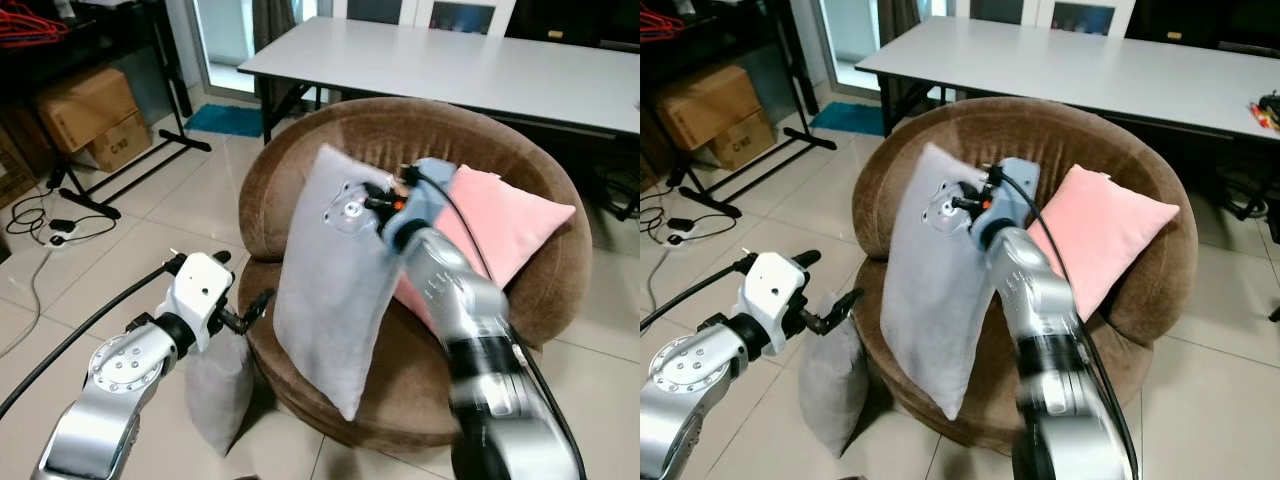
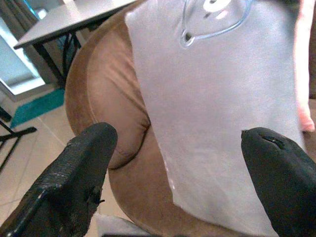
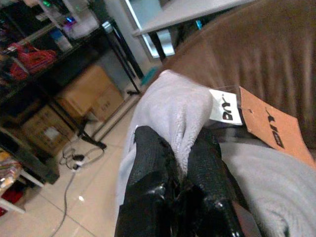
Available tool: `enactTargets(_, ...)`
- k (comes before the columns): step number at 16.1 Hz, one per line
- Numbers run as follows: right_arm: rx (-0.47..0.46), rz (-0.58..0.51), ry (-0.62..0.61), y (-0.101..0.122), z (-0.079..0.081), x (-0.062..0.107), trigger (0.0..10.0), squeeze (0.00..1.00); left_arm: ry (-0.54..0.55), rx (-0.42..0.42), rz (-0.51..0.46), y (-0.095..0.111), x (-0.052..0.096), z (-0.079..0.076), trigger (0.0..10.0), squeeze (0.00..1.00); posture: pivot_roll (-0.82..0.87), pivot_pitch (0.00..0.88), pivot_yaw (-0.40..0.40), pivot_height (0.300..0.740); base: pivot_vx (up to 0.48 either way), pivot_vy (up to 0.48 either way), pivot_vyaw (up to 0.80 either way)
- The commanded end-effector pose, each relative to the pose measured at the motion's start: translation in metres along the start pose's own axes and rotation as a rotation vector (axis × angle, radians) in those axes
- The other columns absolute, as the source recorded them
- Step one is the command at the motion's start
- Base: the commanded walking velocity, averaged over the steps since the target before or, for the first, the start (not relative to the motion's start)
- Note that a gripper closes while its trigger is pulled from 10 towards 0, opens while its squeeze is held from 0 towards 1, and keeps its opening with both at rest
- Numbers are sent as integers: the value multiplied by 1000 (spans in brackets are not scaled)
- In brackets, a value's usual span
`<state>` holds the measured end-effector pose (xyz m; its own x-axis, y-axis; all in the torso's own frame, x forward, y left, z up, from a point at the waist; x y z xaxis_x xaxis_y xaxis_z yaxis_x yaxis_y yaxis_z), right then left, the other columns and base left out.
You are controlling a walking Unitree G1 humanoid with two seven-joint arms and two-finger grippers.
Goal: Move the pillow to the sofa from floor
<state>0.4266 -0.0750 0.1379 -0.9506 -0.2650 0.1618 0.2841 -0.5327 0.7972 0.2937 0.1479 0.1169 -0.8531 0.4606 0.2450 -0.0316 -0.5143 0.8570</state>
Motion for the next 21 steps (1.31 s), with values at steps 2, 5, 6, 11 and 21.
enactTargets(2,-6,-81,-1,18,-6,-9,10000,0,-9,-11,1,2,2,2,10000,388,-17,0,-4,740,0,0,0)
enactTargets(5,74,-119,-153,27,-38,-13,10000,0,-19,-13,12,2,7,1,10000,388,-3,0,-11,740,0,0,0)
enactTargets(6,100,-128,-186,31,-45,-13,10000,0,-21,-10,11,2,7,1,10000,384,-3,0,-11,740,0,0,0)
enactTargets(11,237,-147,-360,46,-81,-5,10000,0,-59,24,-39,13,10,-8,10000,384,3,0,-16,740,0,0,0)
enactTargets(21,227,-184,-428,50,-95,1,10000,1000,-74,148,-224,50,7,0,10000,392,-13,0,10,740,0,0,0)
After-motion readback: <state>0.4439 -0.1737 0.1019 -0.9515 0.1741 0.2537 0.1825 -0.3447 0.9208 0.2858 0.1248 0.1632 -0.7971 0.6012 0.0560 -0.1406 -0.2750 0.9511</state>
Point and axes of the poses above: a point about 5 cm out from each wrist's last joint towards the gripper, its own x axis pointing back from the gripper into the wrist, its own y axis along the axis of the wrist's last joint, z = x × y, the point moved 6 cm from there along -x, pointing out of the wrist towards the gripper, and after that the axes turned 11 degrees about -x, right-handed, at the moved point
